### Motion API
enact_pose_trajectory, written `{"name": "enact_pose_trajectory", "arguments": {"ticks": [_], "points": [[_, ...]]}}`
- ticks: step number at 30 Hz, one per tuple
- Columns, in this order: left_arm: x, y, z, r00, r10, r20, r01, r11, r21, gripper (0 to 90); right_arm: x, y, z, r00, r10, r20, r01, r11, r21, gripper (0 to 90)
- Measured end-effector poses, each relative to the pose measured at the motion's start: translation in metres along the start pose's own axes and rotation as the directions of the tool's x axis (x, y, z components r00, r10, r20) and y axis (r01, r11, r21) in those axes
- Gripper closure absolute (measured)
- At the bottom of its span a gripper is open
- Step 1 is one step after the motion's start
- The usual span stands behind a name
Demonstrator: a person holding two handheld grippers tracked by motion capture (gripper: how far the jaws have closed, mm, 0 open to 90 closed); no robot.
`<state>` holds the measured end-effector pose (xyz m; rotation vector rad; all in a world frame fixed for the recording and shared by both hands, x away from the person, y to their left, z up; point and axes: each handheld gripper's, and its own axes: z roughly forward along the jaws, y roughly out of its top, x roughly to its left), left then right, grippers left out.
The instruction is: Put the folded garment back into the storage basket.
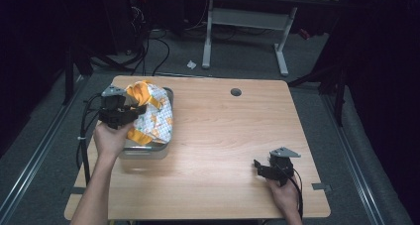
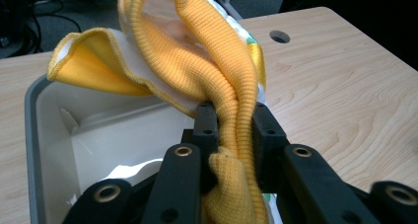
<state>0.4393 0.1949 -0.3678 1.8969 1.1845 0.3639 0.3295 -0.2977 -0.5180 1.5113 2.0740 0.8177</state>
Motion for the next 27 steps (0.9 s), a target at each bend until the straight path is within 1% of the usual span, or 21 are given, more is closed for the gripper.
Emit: {"name": "enact_pose_trajectory", "arguments": {"ticks": [2, 5, 9, 14, 22, 24, 27], "points": [[0.003, -0.002, 0.004, 1.0000, -0.001, -0.007, 0.001, 0.9999, 0.014, 76.7, 0.000, 0.000, 0.000, 1.0000, 0.000, 0.000, 0.000, 1.000, 0.000, 26.9], [0.008, -0.006, 0.010, 0.9998, -0.014, -0.014, 0.015, 0.9993, 0.033, 76.6, 0.000, 0.000, 0.000, 1.0000, 0.000, 0.000, 0.000, 1.000, 0.000, 26.9], [0.015, -0.010, 0.018, 0.9990, -0.014, -0.041, 0.017, 0.9977, 0.066, 76.2, 0.000, 0.000, 0.000, 1.0000, 0.000, 0.000, 0.000, 1.000, 0.000, 26.9], [0.019, -0.015, 0.029, 0.9980, -0.007, -0.063, 0.013, 0.9951, 0.098, 76.2, 0.000, 0.000, 0.000, 1.0000, 0.000, 0.000, 0.000, 1.000, 0.000, 26.9], [0.025, -0.024, 0.044, 0.9965, -0.017, -0.082, 0.028, 0.9908, 0.132, 76.2, 0.000, 0.000, 0.000, 1.0000, 0.000, 0.000, 0.000, 1.000, 0.000, 26.8], [0.026, -0.026, 0.049, 0.9958, -0.010, -0.091, 0.024, 0.9879, 0.153, 76.2, 0.000, 0.000, 0.000, 1.0000, 0.000, 0.000, 0.000, 1.000, 0.000, 26.9], [0.027, -0.027, 0.054, 0.9951, -0.007, -0.098, 0.023, 0.9863, 0.163, 76.1, 0.000, 0.000, 0.000, 1.0000, 0.000, 0.000, 0.000, 1.000, 0.000, 26.9]]}}
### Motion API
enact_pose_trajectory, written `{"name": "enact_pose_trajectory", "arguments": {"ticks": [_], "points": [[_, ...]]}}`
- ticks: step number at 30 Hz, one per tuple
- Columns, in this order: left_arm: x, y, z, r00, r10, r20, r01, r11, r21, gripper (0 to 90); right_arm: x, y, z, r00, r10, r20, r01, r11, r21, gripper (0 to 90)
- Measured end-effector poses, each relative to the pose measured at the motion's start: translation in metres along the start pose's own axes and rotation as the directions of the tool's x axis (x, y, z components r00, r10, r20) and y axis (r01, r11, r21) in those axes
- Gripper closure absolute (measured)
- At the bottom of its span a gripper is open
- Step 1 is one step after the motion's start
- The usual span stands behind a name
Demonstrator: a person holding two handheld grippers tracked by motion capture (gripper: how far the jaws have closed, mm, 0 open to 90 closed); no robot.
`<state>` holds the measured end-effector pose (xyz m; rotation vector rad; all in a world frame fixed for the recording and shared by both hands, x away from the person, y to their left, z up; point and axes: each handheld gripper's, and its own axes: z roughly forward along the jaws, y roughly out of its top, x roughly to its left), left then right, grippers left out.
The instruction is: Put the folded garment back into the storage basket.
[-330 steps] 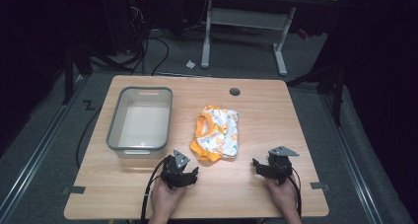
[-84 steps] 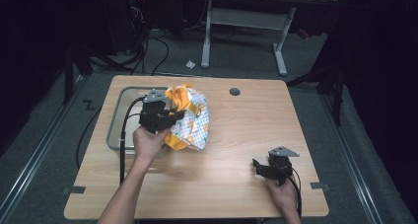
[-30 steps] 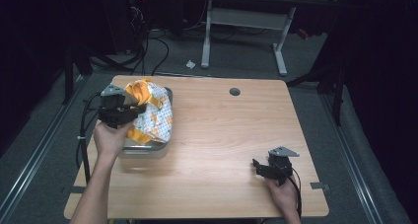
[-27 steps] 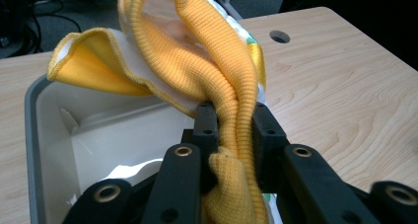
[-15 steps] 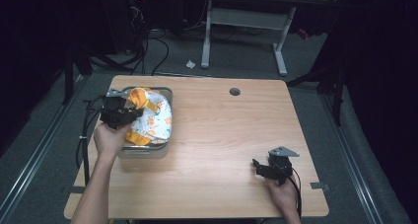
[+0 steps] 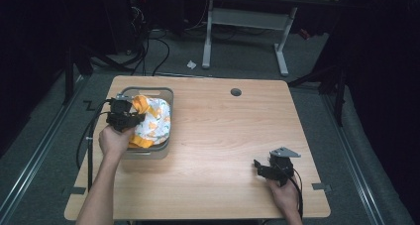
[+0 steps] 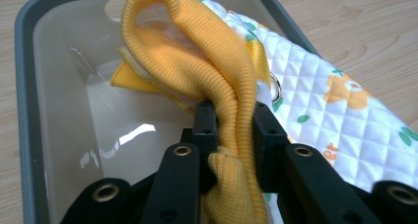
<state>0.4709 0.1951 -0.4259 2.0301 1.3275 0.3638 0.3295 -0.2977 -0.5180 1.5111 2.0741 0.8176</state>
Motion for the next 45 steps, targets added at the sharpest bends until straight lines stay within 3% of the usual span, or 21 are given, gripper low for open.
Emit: {"name": "enact_pose_trajectory", "arguments": {"ticks": [10, 16, 20, 28, 35, 45], "points": [[-0.001, -0.002, 0.024, 0.9986, 0.014, -0.051, -0.009, 0.9960, 0.089, 74.7, 0.000, 0.000, 0.000, 1.0000, 0.000, 0.000, 0.000, 1.000, 0.000, 26.9], [0.005, -0.004, 0.033, 0.9950, -0.028, -0.096, 0.043, 0.9866, 0.158, 69.2, 0.000, 0.000, 0.000, 1.0000, 0.000, 0.000, 0.000, 1.000, 0.000, 26.9], [0.008, -0.004, 0.033, 0.9920, -0.029, -0.123, 0.049, 0.9856, 0.162, 61.5, 0.000, 0.000, 0.000, 1.0000, 0.000, 0.000, 0.000, 1.000, 0.000, 26.9], [0.005, -0.002, 0.025, 0.9873, -0.043, -0.153, 0.060, 0.9919, 0.112, 43.7, 0.000, 0.000, 0.000, 1.0000, 0.000, 0.000, 0.000, 1.000, 0.000, 26.9], [-0.004, 0.001, 0.002, 0.9915, -0.039, -0.124, 0.041, 0.9991, 0.009, 41.1, 0.000, 0.000, 0.000, 1.0000, 0.000, 0.000, 0.000, 1.000, 0.000, 26.9], [-0.021, 0.002, -0.018, 0.9955, -0.010, -0.094, 0.004, 0.9981, -0.061, 38.6, 0.000, 0.000, 0.000, 1.0000, 0.000, 0.000, 0.000, 1.000, 0.000, 26.9]]}}
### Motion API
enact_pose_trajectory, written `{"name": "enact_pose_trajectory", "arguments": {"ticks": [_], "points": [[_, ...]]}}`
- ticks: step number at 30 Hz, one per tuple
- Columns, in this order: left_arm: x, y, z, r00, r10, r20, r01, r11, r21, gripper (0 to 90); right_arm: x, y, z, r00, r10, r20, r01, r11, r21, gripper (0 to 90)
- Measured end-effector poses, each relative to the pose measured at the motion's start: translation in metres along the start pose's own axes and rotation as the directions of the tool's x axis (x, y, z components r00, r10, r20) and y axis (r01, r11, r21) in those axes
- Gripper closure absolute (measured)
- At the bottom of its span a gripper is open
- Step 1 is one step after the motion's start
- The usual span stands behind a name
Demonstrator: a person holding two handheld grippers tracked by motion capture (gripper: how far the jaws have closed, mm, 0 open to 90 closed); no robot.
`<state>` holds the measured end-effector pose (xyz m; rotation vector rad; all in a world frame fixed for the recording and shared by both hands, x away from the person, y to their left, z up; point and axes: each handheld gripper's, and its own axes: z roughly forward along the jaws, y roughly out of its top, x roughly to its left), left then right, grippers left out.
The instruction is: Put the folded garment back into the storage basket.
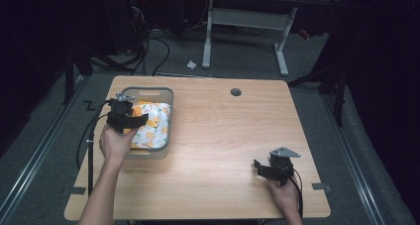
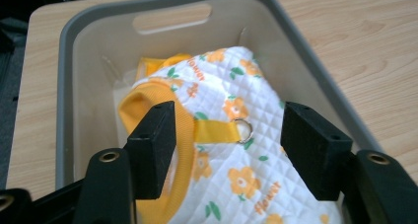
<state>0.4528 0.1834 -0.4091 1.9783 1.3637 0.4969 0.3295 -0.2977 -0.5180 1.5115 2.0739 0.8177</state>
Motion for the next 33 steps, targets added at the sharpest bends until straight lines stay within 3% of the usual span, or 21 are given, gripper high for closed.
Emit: {"name": "enact_pose_trajectory", "arguments": {"ticks": [19, 22, 25, 33], "points": [[-0.039, -0.004, -0.021, 0.9941, 0.069, 0.084, -0.062, 0.9949, -0.080, 38.0, 0.000, 0.000, 0.000, 1.0000, 0.000, 0.000, 0.000, 1.000, 0.000, 26.9], [-0.044, -0.004, -0.022, 0.9923, 0.061, 0.108, -0.052, 0.9947, -0.089, 37.8, 0.000, 0.000, 0.000, 1.0000, 0.000, 0.000, 0.000, 1.000, 0.000, 26.9], [-0.049, -0.003, -0.022, 0.9897, 0.083, 0.117, -0.071, 0.9923, -0.102, 37.6, 0.000, 0.000, 0.000, 1.0000, 0.000, 0.000, 0.000, 1.000, 0.000, 26.9], [-0.063, -0.003, -0.023, 0.9833, 0.092, 0.158, -0.075, 0.9914, -0.107, 37.3, 0.000, 0.000, 0.000, 1.0000, 0.000, 0.000, 0.000, 1.000, 0.000, 26.9]]}}
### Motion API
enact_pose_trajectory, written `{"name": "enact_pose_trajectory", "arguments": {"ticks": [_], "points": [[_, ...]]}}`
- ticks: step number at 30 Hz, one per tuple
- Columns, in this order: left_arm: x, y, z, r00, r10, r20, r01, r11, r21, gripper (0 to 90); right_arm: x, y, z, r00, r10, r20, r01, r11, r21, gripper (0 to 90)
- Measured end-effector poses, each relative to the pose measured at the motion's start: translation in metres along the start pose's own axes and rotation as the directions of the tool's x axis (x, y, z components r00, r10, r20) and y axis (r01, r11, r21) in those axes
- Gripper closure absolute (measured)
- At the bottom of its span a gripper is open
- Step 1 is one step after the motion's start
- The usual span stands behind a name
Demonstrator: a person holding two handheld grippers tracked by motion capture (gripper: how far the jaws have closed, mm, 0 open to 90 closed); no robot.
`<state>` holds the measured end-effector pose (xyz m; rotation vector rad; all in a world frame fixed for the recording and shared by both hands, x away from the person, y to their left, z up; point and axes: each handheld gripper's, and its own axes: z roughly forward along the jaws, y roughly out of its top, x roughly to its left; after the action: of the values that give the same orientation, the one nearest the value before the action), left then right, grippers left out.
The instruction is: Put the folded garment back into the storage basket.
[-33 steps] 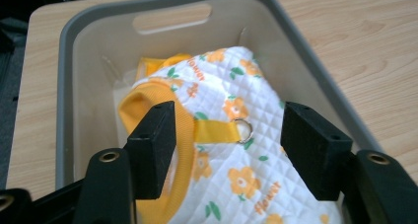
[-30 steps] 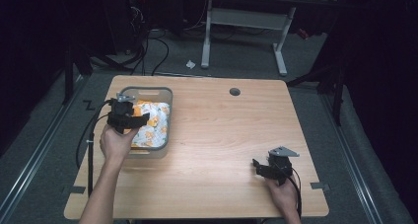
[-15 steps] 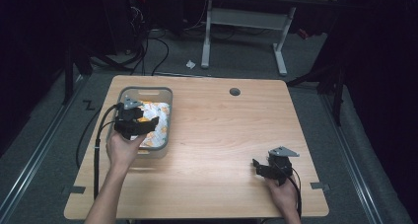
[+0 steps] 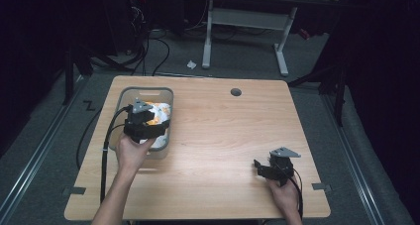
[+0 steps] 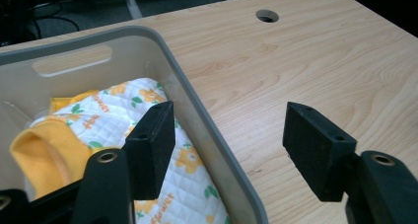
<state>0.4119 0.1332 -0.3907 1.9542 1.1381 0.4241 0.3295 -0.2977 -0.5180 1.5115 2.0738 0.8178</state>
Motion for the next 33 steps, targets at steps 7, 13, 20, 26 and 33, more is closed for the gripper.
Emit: {"name": "enact_pose_trajectory", "arguments": {"ticks": [7, 13, 20, 26, 33], "points": [[-0.010, -0.001, 0.002, 0.9996, 0.009, 0.026, -0.008, 1.0000, -0.002, 37.1, 0.000, 0.000, 0.000, 1.0000, 0.000, 0.000, 0.000, 1.000, 0.000, 26.9], [-0.017, -0.002, 0.004, 0.9988, 0.020, 0.044, -0.020, 0.9998, -0.002, 37.1, 0.000, 0.000, 0.000, 1.0000, 0.000, 0.000, 0.000, 1.000, 0.000, 26.9], [-0.025, -0.002, 0.007, 0.9974, 0.027, 0.066, -0.027, 0.9996, -0.005, 37.1, 0.000, 0.000, 0.000, 1.0000, 0.000, 0.000, 0.000, 1.000, 0.000, 26.9], [-0.033, -0.003, 0.007, 0.9957, 0.043, 0.082, -0.043, 0.9991, -0.001, 37.1, 0.000, 0.000, 0.000, 1.0000, 0.000, 0.000, 0.000, 1.000, 0.000, 26.9], [-0.040, -0.003, 0.008, 0.9935, 0.060, 0.097, -0.061, 0.9981, 0.008, 37.0, 0.000, 0.000, 0.000, 1.0000, 0.000, 0.000, 0.000, 1.000, 0.000, 26.9]]}}
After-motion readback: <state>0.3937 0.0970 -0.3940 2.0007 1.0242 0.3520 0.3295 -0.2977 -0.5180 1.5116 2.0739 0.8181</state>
